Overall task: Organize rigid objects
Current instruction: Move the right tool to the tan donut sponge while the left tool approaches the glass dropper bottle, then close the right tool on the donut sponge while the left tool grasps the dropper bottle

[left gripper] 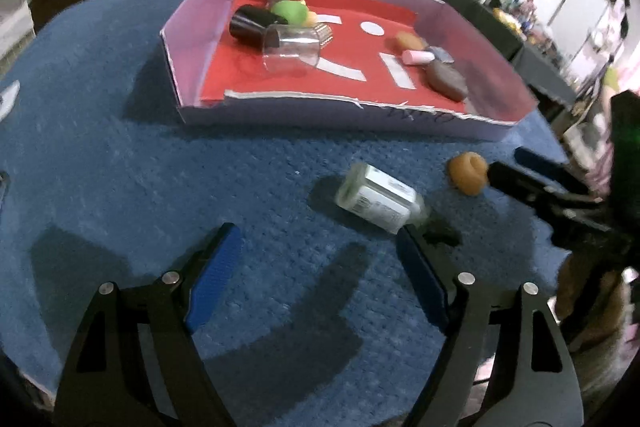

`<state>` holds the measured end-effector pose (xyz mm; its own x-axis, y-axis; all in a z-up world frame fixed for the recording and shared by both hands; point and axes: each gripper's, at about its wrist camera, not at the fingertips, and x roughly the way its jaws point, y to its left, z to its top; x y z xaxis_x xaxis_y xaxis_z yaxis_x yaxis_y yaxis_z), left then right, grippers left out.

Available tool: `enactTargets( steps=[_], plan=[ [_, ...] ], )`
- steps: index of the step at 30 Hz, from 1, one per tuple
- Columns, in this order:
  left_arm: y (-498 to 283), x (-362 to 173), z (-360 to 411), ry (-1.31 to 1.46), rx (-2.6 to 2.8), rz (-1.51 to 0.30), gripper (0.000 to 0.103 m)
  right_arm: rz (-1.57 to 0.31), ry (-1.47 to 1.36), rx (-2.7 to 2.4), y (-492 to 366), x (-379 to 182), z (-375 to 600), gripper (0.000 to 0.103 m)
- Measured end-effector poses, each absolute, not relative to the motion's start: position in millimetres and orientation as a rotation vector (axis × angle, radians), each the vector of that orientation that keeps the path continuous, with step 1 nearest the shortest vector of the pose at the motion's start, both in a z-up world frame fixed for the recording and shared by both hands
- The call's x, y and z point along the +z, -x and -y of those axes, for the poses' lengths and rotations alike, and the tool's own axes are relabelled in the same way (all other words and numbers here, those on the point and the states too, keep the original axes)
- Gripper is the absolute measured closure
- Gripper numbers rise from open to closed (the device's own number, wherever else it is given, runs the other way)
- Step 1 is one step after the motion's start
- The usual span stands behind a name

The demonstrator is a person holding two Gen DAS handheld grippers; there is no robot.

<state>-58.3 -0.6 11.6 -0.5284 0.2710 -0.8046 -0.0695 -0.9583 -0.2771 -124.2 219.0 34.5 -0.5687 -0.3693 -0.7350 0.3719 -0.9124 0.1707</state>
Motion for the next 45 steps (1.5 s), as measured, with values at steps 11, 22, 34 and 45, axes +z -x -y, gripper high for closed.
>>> enactTargets(
  steps=[11, 22, 34, 45],
  plan=[
    [72, 11, -22, 1.374, 2.501, 0.432, 0.038, -0.106, -1.147, -2.448, 117, 24, -206, 0.028],
    [79, 8, -29, 1.368, 2.558, 0.484, 0.051, -0.283, -1.118, -2.445, 115, 15, -183, 0.049],
    [74, 9, -25, 1.345, 2.546, 0.486, 0.056, -0.194, -1.143, -2.452, 121, 20, -191, 0.063],
    [66, 23, -23, 1.272, 2.543, 0.489, 0.066, -0.122, -1.088, -2.433, 114, 38, -191, 0.063]
  ],
)
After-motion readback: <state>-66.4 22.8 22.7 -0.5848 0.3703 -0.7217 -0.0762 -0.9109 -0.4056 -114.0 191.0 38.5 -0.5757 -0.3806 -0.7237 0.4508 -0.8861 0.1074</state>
